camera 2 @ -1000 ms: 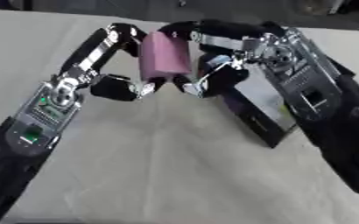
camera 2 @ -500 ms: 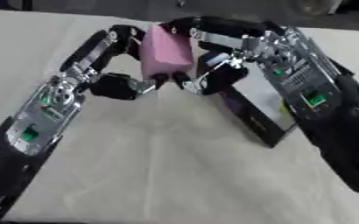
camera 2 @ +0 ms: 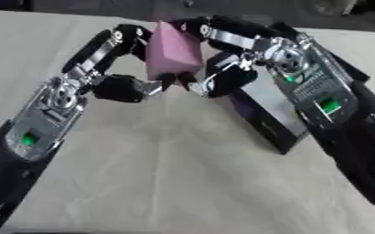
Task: Pick up the objects with one hand, pass them to the other hand, and then place them into the box on the other side of the table.
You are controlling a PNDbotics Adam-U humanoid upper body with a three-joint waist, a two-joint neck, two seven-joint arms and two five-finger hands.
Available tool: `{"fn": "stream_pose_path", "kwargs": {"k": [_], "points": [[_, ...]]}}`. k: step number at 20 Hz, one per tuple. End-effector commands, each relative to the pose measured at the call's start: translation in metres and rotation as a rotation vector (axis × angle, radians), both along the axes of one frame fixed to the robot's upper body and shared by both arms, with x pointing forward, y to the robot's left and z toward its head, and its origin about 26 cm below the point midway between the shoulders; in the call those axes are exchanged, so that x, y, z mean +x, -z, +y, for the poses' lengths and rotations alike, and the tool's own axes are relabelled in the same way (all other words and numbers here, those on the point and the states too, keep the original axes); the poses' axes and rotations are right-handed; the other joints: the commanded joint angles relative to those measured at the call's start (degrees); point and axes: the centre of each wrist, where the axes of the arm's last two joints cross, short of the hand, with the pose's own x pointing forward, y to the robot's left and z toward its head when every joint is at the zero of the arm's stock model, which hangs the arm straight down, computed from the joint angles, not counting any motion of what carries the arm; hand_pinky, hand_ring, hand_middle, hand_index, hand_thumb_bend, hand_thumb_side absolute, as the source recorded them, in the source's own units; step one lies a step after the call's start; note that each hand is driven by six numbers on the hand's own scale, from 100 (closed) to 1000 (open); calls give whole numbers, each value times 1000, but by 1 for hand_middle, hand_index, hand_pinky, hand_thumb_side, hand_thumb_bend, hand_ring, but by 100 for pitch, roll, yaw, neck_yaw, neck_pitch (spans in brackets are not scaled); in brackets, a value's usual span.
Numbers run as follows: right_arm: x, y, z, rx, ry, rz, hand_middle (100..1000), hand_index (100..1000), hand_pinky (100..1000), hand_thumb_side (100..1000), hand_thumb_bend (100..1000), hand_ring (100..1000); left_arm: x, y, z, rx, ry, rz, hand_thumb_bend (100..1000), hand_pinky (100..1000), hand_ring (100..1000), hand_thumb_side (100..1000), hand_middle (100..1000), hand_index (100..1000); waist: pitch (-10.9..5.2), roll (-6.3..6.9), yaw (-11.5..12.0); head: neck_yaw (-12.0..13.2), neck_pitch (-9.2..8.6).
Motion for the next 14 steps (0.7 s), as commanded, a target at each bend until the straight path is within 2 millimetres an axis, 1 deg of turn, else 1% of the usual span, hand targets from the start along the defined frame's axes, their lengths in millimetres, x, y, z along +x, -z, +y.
{"fn": "stream_pose_path", "kwargs": {"k": [1,2,4,7,8,9,11,12,13,14], "points": [[-4,-10,-2,35,9,-9,620,670,870,100,100,707,-5,-14,-3,3,12,-60,100,698,581,252,629,545,-16,-56,-4,-1,-46],[-5,-11,-3,47,12,-4,608,658,866,100,100,698,-4,-14,-2,9,5,-62,100,700,583,249,633,556,-18,-53,-4,-1,-46],[-6,-12,-4,70,15,3,586,634,857,100,100,684,-4,-12,-1,19,-9,-65,152,703,587,249,642,590,-21,-51,-5,-6,-43],[-8,-15,-5,89,18,5,563,610,851,100,100,671,-3,-11,1,42,-20,-72,271,720,605,264,671,691,-22,-45,-11,-2,-40],[-8,-15,-6,92,20,5,560,606,849,100,100,668,-3,-11,2,52,-24,-76,315,726,613,269,683,722,-23,-43,-13,-2,-40],[-8,-16,-7,94,22,6,555,600,846,100,100,664,-2,-10,3,62,-29,-80,379,735,626,284,702,752,-23,-40,-15,-4,-38],[-9,-16,-8,97,24,6,552,592,843,100,100,659,-2,-10,5,79,-43,-90,464,742,641,315,718,770,-24,-34,-18,-8,-33],[-9,-16,-8,98,25,6,549,588,840,100,100,654,-2,-10,6,84,-52,-96,540,748,652,360,729,779,-24,-32,-19,-9,-32],[-9,-16,-9,100,25,5,546,584,838,100,100,651,-2,-10,6,88,-62,-102,596,749,658,395,734,784,-24,-30,-21,-8,-30],[-9,-17,-9,102,26,4,545,582,837,100,100,649,-1,-9,7,91,-72,-106,631,751,661,418,736,786,-25,-28,-23,-7,-30]]}}
